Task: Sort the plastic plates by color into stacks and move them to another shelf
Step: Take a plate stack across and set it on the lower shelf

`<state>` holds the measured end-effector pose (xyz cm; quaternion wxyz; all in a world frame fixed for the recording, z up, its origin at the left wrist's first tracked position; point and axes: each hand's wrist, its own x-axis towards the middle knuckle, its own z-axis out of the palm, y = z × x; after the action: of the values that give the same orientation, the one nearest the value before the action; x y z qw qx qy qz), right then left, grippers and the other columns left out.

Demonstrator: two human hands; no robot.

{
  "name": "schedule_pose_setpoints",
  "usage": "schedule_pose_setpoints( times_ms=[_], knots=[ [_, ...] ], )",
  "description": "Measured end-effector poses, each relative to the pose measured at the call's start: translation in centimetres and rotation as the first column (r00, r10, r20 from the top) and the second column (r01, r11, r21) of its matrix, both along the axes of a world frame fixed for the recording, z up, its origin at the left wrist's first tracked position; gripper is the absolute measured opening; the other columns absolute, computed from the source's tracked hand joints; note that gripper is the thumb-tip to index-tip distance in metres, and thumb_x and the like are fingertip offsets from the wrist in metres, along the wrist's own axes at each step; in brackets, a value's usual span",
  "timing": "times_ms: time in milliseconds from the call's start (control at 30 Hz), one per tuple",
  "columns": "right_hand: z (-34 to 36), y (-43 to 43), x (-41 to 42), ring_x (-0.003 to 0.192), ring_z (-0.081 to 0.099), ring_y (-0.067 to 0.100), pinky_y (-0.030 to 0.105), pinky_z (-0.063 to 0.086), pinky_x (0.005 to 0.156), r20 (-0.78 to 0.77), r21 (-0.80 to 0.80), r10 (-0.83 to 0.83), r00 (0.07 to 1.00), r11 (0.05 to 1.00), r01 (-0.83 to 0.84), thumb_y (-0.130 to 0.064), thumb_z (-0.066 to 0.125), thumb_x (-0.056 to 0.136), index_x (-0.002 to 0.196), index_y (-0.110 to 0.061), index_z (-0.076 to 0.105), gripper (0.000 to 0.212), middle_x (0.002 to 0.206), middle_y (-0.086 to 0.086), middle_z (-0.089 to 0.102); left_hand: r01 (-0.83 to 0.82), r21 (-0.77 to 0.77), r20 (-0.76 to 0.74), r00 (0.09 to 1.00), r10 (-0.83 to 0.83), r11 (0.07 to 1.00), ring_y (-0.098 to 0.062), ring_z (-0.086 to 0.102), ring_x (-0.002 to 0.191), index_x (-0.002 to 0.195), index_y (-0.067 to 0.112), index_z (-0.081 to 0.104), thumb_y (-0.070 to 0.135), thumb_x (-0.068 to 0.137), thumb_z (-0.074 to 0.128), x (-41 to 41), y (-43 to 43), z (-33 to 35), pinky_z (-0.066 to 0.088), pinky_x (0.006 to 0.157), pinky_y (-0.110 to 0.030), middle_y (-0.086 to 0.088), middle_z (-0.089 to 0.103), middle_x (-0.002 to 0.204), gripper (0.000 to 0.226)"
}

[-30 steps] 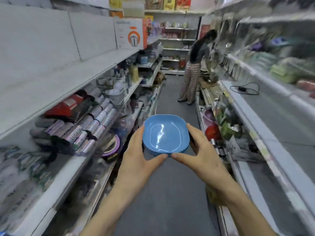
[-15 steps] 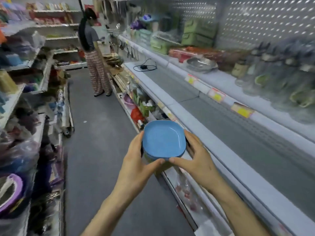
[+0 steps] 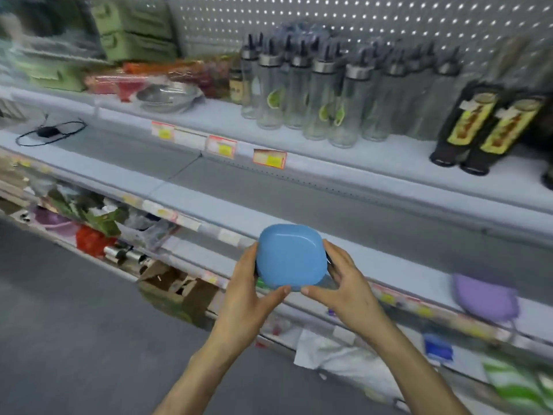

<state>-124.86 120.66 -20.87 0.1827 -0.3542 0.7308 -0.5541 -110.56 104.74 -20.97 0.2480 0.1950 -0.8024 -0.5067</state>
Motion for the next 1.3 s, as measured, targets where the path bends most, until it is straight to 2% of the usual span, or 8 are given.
schedule_pose_setpoints(
  times_ms=[167,333,500,733,933,1100,1200,1300],
  knots=[
    [-1.6,6.0,-2.3,0.131,0.049,-0.006,0.018,0.047,0.102,0.033,0.037,-0.178,0.983,0.983,0.177,-0.027,0.092,0.072,0.143,-0.051,0.046,0.088,0.144,-0.027,0.045,0.151,0.01,0.025,0.988,-0.151,0.989,-0.008,0.051,0.133,0.147,0.039,0.041,0.028,0.082,0.085,-5.0,4.0,-1.8,0.049,0.106,-0.035,0.02,0.051,0.142,0.08],
    [-2.9,11.9,-5.2,0.132,0.049,-0.003,0.039,0.054,0.104,0.054,0.065,-0.293,0.955,0.955,0.289,-0.027,0.093,0.071,0.144,-0.052,0.044,0.092,0.145,-0.028,0.044,0.27,0.014,0.062,0.961,-0.27,0.963,-0.009,0.053,0.131,0.15,0.034,0.039,0.033,0.08,0.085,-10.2,8.1,-3.7,0.05,0.106,-0.037,0.015,0.049,0.143,0.085],
    [-4.2,17.1,-9.3,0.128,0.055,0.003,0.038,0.052,0.106,0.012,0.078,-0.33,0.944,0.941,0.329,-0.027,0.094,0.067,0.142,-0.051,0.047,0.092,0.142,-0.023,0.048,0.314,0.017,0.082,0.946,-0.314,0.949,-0.005,0.049,0.133,0.152,0.037,0.037,0.029,0.082,0.085,-14.7,12.9,-5.1,0.047,0.108,-0.029,0.019,0.045,0.146,0.085],
    [-7.1,22.6,-14.0,0.123,0.053,-0.005,0.005,0.047,0.086,0.004,0.106,-0.353,0.936,0.93,0.351,-0.018,0.094,0.069,0.139,-0.053,0.045,0.093,0.133,-0.029,0.048,0.348,0.066,0.107,0.929,-0.353,0.935,-0.001,0.052,0.129,0.147,0.041,0.041,0.032,0.081,0.083,-19.5,18.1,-6.7,0.048,0.103,-0.025,0.02,0.048,0.143,0.079],
    [-9.9,24.2,-17.1,0.123,0.056,0.002,0.027,0.055,0.098,0.021,0.189,-0.391,0.92,0.905,0.381,-0.032,0.096,0.062,0.143,-0.05,0.044,0.098,0.137,-0.02,0.05,0.354,0.112,0.144,0.919,-0.368,0.929,-0.002,0.056,0.125,0.146,0.04,0.042,0.046,0.074,0.081,-22.9,20.2,-8.9,0.05,0.099,-0.022,0.02,0.05,0.14,0.082],
    [-11.8,24.1,-19.6,0.122,0.057,0.006,0.035,0.058,0.097,0.003,0.237,-0.407,0.913,0.887,0.395,-0.035,0.095,0.062,0.146,-0.046,0.044,0.099,0.138,-0.017,0.049,0.368,0.155,0.159,0.907,-0.391,0.917,-0.007,0.059,0.124,0.144,0.039,0.045,0.024,0.079,0.084,-25.7,19.9,-11.2,0.055,0.097,-0.028,0.018,0.053,0.137,0.078],
    [-12.4,23.9,-20.7,0.123,0.055,0.004,0.027,0.056,0.099,-0.003,0.262,-0.405,0.914,0.882,0.391,-0.035,0.095,0.063,0.146,-0.045,0.043,0.099,0.137,-0.016,0.046,0.364,0.171,0.169,0.905,-0.391,0.916,-0.002,0.058,0.122,0.14,0.046,0.044,0.018,0.081,0.083,-27.0,19.6,-12.0,0.054,0.091,-0.019,0.024,0.053,0.135,0.077],
    [-12.9,23.7,-21.5,0.125,0.05,-0.003,0.002,0.045,0.089,0.008,0.298,-0.411,0.912,0.871,0.39,-0.036,0.096,0.063,0.148,-0.041,0.041,0.101,0.138,-0.015,0.044,0.37,0.207,0.166,0.899,-0.405,0.906,-0.002,0.058,0.124,0.138,0.049,0.044,0.019,0.079,0.083,-28.0,19.1,-12.9,0.055,0.095,-0.028,0.028,0.053,0.135,0.077]
  ],
)
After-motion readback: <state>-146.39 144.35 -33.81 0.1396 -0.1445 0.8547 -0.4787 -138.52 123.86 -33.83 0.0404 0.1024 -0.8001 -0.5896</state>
